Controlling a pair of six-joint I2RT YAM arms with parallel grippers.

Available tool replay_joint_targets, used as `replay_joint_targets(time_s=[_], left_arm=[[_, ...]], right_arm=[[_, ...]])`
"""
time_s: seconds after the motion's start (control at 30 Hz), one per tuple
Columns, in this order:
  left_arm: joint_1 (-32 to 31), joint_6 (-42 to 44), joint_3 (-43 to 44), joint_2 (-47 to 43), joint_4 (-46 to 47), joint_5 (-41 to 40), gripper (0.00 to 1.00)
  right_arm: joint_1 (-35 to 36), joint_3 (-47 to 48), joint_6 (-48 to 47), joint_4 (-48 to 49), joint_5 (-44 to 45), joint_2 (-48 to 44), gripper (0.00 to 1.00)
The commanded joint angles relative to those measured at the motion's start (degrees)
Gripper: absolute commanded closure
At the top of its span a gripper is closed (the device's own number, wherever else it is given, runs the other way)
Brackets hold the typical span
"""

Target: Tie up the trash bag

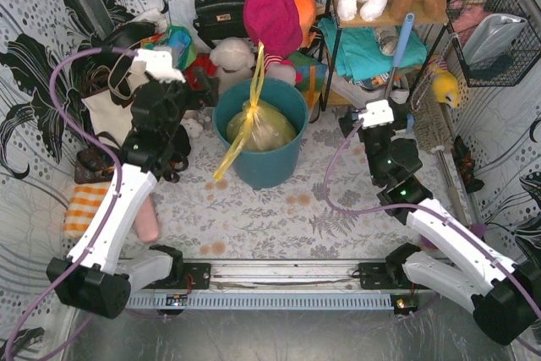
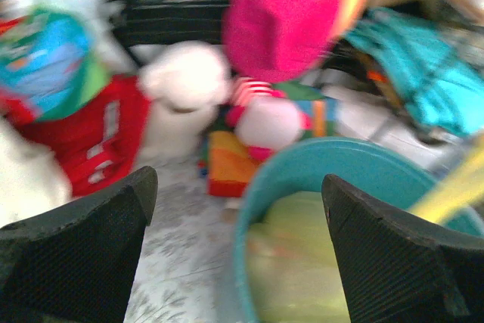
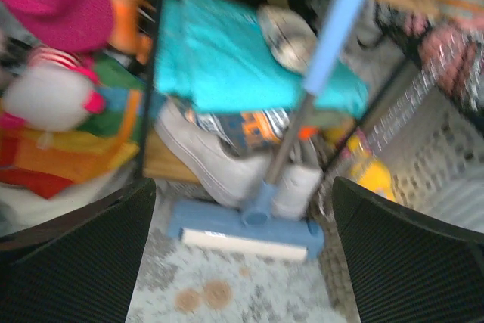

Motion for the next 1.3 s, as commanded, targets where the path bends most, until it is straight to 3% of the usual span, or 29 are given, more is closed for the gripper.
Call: replay_joint_targets(time_s=[0.0,0.17,0.37,0.6,0.67,0.73,0.83,1.0,1.13,1.27], left_arm=[[0.3,-0.9,-7.0,-1.8,7.4,-24.8,0.02],[0.4,-1.6,-16.7,-0.1,13.0,-29.9,0.02],[1.6,-0.8,-30.7,2.4,25.7,-29.7,0.02],[2.3,2.2,-44.1,7.7,48.9,-25.1,0.02],[2.7,4.0,-42.9,9.0,47.9,-22.0,0.02],[2.8,7.3,-44.3,10.3,54.5,-19.2,0.02],[3.2,10.7,-44.1,11.7,56.2,-17.5,0.02],[4.0,11.1,-42.5,12.2,53.4,-15.1,0.02],[4.2,7.2,-41.2,12.1,46.8,-19.3,0.02],[4.4,7.2,-47.3,13.6,56.9,-15.3,0.02]], right_arm=[[-8.6,-3.3,10.4,-4.3,0.5,0.4,0.01],[-15.8,-9.2,14.7,-0.8,-3.0,4.9,0.01],[-22.1,-15.1,17.8,7.9,-5.1,14.2,0.03],[-23.9,-20.8,16.8,22.2,-4.5,22.4,0.03],[-24.4,-21.2,18.3,24.2,-4.5,24.2,0.03],[-24.6,-22.2,18.9,28.2,-4.5,26.3,0.03],[-24.6,-23.1,18.8,32.5,-4.5,30.1,0.03],[-24.7,-24.1,18.8,36.7,-5.2,32.5,0.03],[-25.2,-23.8,18.6,35.8,-7.6,32.5,0.03],[-26.0,-24.9,18.5,37.2,-10.8,32.2,0.03]])
